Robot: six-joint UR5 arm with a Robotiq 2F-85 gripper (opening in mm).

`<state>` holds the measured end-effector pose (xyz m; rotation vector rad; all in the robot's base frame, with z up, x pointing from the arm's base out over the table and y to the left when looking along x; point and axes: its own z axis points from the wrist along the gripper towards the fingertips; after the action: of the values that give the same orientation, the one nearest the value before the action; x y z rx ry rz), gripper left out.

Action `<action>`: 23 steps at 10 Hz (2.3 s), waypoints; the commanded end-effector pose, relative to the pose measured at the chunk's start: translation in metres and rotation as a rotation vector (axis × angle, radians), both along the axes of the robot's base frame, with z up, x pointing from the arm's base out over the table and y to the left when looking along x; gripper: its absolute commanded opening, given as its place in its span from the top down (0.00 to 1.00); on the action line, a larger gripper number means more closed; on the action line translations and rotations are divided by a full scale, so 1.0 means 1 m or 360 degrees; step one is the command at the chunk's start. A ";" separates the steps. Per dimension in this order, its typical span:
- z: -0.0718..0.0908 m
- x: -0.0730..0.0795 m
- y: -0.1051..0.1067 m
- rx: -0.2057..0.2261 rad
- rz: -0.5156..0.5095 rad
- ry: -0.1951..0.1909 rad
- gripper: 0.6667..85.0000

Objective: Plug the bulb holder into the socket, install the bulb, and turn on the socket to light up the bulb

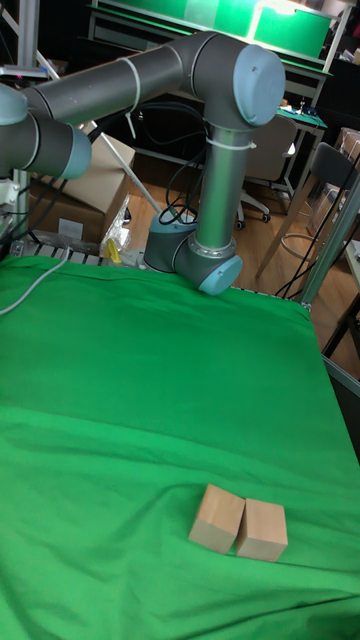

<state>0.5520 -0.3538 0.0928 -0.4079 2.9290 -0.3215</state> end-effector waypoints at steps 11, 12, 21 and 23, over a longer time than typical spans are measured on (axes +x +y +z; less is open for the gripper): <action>0.006 -0.039 -0.018 -0.0166 0.0015 0.0229 0.29; 0.011 -0.041 -0.024 -0.0224 0.0025 0.0253 0.29; -0.002 -0.034 -0.011 -0.0079 -0.0219 0.0214 0.33; 0.000 -0.028 -0.008 -0.0070 -0.0292 0.0187 0.36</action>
<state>0.5173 -0.3650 0.0938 -0.2569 3.0971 -0.4288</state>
